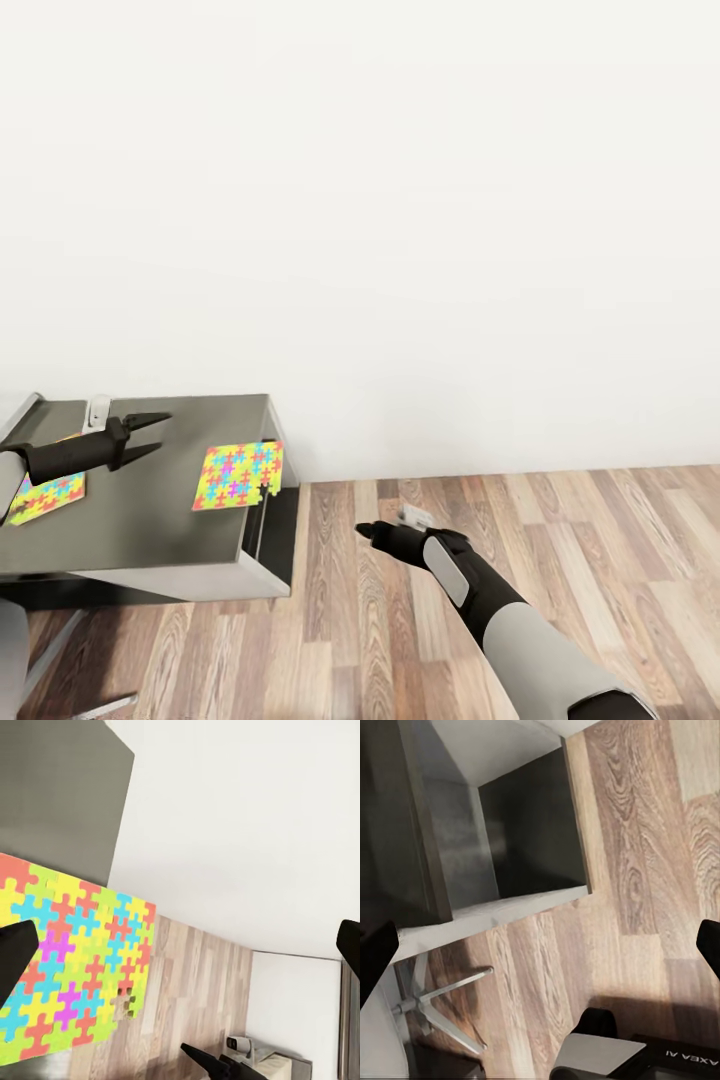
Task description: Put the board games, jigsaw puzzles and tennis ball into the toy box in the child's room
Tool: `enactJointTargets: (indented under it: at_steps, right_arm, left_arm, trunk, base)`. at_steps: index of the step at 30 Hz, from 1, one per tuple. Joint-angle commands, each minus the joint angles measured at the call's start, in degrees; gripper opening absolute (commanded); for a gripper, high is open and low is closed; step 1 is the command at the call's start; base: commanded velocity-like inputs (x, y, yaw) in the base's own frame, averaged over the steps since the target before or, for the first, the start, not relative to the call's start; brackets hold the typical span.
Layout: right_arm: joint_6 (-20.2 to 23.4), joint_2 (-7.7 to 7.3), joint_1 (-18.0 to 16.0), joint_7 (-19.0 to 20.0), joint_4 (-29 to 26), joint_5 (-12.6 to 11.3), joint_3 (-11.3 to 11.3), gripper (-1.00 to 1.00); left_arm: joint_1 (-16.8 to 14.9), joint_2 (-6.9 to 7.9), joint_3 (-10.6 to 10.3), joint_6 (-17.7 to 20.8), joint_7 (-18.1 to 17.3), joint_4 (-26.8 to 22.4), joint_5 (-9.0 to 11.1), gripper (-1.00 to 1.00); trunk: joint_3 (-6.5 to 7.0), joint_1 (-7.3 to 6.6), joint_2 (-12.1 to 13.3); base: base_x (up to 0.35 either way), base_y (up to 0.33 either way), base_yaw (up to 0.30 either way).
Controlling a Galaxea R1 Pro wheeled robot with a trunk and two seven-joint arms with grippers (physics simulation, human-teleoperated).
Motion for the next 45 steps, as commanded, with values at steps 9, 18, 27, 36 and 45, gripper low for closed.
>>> enactJointTargets:
  at_steps: [9,18,27,36,45]
  right_arm:
    - [0.0,0.03,0.0,0.0,0.0,0.0,0.1,1.0]
    - [0.0,0.07,0.0,0.1,-0.1,0.0,0.3,1.0]
    - [-0.1,0.07,0.0,0.1,-0.1,0.0,0.3,1.0]
    - [-0.1,0.07,0.0,0.1,-0.1,0.0,0.4,1.0]
    - [-0.1,0.09,0.0,0.0,-0.1,0.0,0.5,1.0]
  left_arm:
    - [-0.1,-0.01,0.1,0.2,-0.3,0.0,-0.3,1.0]
    - [-0.1,-0.01,0.1,0.2,-0.4,0.0,-0.3,1.0]
    - [-0.1,0.01,0.1,0.2,-0.4,0.0,-0.2,1.0]
    - [-0.1,0.04,0.1,0.2,-0.4,0.0,-0.2,1.0]
    - [-0.1,0.02,0.1,0.2,-0.4,0.0,-0.2,1.0]
  trunk:
    - [0.04,0.03,-0.1]
    - [0.62,0.03,-0.1]
    - [1.43,0.03,-0.1]
    - [2.25,0.03,-0.1]
    - [3.07,0.03,-0.1]
  base:
    - [0.004,0.001,0.097]
    - [0.0,0.0,0.004]
    - [0.0,0.0,0.0]
    - [0.0,0.0,0.0]
    - [0.0,0.0,0.0]
